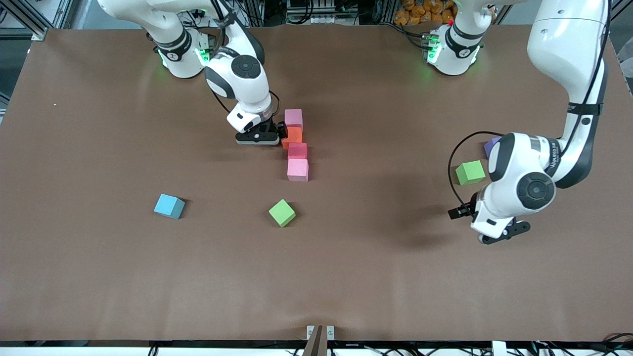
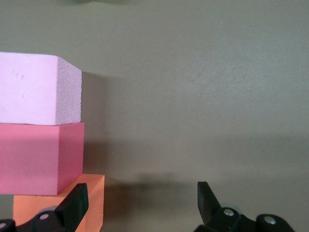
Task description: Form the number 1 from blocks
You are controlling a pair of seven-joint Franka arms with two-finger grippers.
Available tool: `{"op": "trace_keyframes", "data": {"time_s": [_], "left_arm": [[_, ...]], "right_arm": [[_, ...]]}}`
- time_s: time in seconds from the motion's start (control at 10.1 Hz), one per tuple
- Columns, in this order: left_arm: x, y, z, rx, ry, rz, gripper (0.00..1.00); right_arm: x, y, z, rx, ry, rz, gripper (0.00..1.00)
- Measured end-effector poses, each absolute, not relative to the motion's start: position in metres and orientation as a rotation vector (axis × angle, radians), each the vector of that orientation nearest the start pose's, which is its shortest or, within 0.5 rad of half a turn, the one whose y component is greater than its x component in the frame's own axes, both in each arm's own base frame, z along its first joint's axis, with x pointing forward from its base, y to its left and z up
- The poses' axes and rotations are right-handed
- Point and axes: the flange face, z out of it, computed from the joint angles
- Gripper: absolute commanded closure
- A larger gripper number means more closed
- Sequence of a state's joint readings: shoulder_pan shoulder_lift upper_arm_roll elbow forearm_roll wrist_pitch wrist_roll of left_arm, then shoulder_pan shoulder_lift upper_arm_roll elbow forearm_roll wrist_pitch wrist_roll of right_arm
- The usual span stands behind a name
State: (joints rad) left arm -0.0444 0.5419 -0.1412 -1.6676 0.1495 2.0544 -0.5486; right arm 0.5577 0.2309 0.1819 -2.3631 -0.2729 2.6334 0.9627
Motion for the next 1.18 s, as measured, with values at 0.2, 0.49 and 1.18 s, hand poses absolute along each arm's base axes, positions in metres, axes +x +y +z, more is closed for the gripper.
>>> {"op": "trace_keyframes", "data": {"time_s": [0.2,0.49,1.18], "left_arm": [[0.653,-0.107,0.277,-2.996,-0.441,0.189,0.00],[0.653,-0.105,0.276,-2.994,-0.445,0.193,0.00],[0.650,-0.095,0.269,-2.981,-0.464,0.224,0.00]], "right_arm": [[0.369,0.348,0.228,-3.178,-0.035,-0.144,0.00],[0.365,0.344,0.222,-3.187,-0.053,-0.125,0.00],[0.353,0.358,0.207,-3.147,-0.098,-0.127,0.00]]}}
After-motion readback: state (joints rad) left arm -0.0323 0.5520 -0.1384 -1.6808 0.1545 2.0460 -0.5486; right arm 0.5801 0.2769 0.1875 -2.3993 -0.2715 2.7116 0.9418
